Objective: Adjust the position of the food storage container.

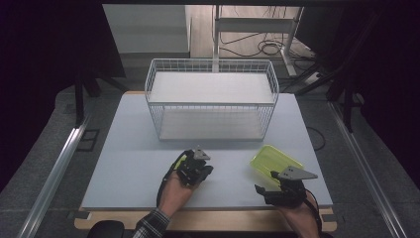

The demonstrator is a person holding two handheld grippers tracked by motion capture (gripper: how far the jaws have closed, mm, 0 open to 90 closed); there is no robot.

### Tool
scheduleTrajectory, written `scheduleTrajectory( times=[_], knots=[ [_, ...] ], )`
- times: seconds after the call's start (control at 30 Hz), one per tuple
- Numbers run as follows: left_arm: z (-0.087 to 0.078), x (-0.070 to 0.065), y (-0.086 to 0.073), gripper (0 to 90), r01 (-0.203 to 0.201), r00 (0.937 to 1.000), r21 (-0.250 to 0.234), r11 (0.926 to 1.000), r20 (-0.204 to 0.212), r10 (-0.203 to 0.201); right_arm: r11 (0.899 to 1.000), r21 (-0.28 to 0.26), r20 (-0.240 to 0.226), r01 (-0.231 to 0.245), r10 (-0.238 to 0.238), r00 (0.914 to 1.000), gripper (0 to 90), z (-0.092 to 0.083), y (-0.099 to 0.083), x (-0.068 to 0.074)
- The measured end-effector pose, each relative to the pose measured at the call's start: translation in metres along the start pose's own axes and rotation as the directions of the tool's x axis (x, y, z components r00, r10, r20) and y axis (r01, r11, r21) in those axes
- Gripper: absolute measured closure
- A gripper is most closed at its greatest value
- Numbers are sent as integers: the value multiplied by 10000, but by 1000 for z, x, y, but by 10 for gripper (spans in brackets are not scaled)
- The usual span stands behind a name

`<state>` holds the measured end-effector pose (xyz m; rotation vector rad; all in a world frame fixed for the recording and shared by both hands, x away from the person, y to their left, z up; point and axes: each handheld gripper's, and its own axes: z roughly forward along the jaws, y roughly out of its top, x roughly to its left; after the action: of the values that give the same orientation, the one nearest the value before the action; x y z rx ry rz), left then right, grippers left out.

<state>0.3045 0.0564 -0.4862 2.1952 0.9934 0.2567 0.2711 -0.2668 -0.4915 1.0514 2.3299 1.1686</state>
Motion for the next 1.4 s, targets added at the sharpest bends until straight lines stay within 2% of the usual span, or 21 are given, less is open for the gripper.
scheduleTrajectory(
  times=[0.2, 0.47, 0.87, 0.9, 1.03, 1.13, 1.2, 1.3, 1.4],
  knots=[
    [-12, 20, -16, 898, 431, 9986, 78, 9990, -305, -428, 10000, 12, 6, -2, 2, 10000, 209, 1, 0, 0],
    [-27, 44, -34, 897, 911, 9931, 65, 9958, -744, -903, 10000, 22, 14, -37, 37, 10000, 210, 0, 0, 0],
    [-43, 77, -54, 897, 1677, 9765, -84, 9858, -1356, -1673, 10000, 46, 19, -64, 64, 10000, 210, 1, 0, 0],
    [-44, 79, -55, 897, 1656, 9769, -70, 9862, -1359, -1650, 10000, 49, 22, -71, 71, 10000, 211, 1, 0, 0],
    [-46, 77, -57, 896, 1759, 9754, -234, 9841, -1310, -1774, 9998, 78, 9, -171, 170, 9999, 220, 0, 1, -1],
    [-47, 69, -57, 883, 1639, 9807, -439, 9855, -1003, -1676, 9994, 29, 35, -354, 354, 9994, 256, -2, 1, -2],
    [-48, 63, -58, 867, 1507, 9858, -660, 9864, -647, -1550, 9989, 6, 47, -466, 466, 9989, 300, -6, 2, -5],
    [-49, 52, -59, 854, 1143, 9921, -858, 9897, -422, -1182, 9986, -7, 250, -530, 530, 9983, 393, -13, 3, -11],
    [-50, 45, -60, 846, 931, 9948, -936, 9912, -328, -965, 9976, -47, 483, -689, 690, 9964, 510, -21, 4, -19]
  ],
)
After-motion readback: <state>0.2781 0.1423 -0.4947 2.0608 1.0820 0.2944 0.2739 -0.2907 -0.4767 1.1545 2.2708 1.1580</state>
